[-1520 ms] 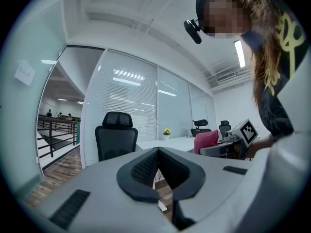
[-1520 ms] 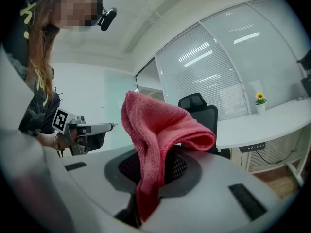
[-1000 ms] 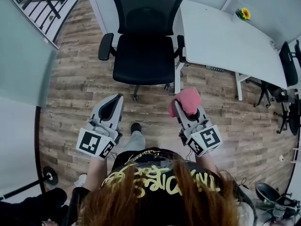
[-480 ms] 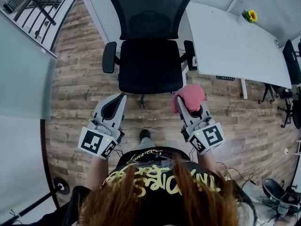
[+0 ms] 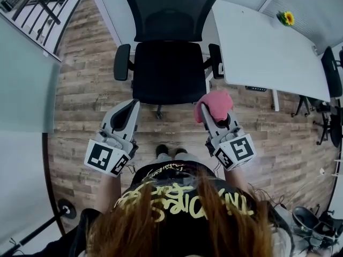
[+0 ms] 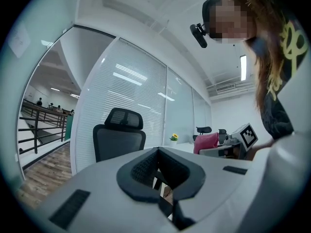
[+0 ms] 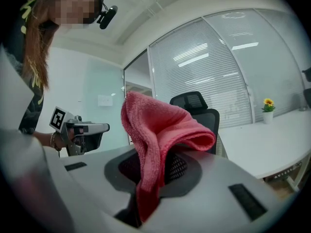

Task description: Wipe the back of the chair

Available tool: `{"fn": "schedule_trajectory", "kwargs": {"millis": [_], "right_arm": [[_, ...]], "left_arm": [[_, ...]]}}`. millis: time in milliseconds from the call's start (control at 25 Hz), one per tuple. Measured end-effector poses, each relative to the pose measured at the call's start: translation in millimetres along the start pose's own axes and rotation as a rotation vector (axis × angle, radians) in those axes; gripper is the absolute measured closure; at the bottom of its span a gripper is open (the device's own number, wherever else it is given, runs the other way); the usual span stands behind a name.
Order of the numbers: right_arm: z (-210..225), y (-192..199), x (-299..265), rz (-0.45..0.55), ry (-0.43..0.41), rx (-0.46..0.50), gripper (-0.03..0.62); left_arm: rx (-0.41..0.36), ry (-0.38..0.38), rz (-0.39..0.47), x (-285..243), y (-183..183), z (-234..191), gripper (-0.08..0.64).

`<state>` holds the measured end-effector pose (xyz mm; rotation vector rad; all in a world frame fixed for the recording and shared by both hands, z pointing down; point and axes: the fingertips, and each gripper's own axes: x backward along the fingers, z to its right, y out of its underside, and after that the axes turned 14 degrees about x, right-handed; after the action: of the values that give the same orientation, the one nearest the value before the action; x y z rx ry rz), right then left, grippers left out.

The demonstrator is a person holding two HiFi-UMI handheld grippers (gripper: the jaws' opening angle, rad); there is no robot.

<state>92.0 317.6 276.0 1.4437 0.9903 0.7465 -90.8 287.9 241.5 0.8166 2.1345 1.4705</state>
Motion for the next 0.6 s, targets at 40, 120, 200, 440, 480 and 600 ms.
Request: {"fn": "schedule_trajectory", "kwargs": {"millis": [40, 120, 200, 440, 480, 600], "right_arm": [[0, -2, -1, 0.004, 0.000, 0.004, 0.529], [1, -3, -1, 0.005, 0.002, 0.007, 0.528], [0, 0, -1, -0.006, 0.005, -0.003, 0.528], [-2, 6, -3, -0.029, 0.035, -0.017, 0.528], [-3, 7, -4, -0.031, 0.040, -0.018, 0.528], [-8, 13, -7, -0.043, 0.057, -0.018, 0.528]], "left_arm": [[0.003, -0.003, 0.001, 0, 0, -1, 0.568], [0.016, -0.005, 0.007, 0, -1, -4, 0.568], [0.022, -0.001, 0.016, 1, -4, -4, 0.568], [0.020, 0.029, 0.016, 0, -10, -11, 0.568], [0.023, 0.030, 0.013, 1, -9, -14, 0.568], [0.033, 0.037, -0.010, 5, -1, -23, 0.568]]}}
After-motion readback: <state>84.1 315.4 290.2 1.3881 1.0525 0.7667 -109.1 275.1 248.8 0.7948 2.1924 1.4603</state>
